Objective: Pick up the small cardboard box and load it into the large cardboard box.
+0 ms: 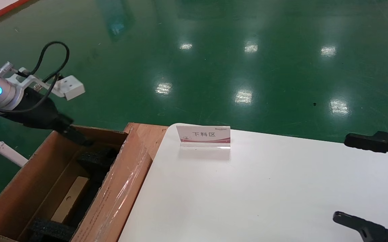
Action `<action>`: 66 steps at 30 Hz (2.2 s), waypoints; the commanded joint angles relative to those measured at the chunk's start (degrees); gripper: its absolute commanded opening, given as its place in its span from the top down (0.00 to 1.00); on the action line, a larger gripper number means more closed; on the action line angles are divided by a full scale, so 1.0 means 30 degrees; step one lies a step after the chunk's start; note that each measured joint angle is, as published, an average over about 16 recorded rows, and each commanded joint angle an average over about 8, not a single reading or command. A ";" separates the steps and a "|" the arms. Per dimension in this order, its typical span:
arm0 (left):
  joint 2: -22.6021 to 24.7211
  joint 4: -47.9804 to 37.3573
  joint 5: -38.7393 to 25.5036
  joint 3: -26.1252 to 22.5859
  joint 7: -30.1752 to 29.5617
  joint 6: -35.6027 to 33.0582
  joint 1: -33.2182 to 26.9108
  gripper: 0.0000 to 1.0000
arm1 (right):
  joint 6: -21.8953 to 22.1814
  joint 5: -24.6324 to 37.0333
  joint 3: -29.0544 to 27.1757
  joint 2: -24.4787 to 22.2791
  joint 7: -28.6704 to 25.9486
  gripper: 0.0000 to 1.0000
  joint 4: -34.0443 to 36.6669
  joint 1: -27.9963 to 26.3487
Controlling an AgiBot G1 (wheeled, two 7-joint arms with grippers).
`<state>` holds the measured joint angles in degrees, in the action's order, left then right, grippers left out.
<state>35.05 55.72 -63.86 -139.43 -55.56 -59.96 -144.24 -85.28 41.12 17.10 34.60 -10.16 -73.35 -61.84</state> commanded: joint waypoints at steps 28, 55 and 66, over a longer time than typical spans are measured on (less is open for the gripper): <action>-0.1143 0.4286 0.2201 1.2580 0.4684 -0.2060 0.6643 0.00 | 0.0003 -0.0004 0.0019 -0.0007 0.0016 0.00 0.0021 -0.0011; -0.0420 0.5350 0.5477 3.0808 1.1227 -0.6220 1.9993 0.00 | 0.0000 0.0002 0.0005 -0.0004 0.0011 0.00 0.0019 -0.0002; -0.0126 0.5782 0.6810 3.8219 1.3887 -0.7912 2.5421 0.00 | -0.0028 0.0050 -0.0067 0.0024 -0.0030 0.00 0.0000 0.0016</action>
<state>34.64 73.01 -43.59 -25.63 -14.20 -83.50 -68.60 -85.36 41.27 16.90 34.68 -10.25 -73.35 -61.79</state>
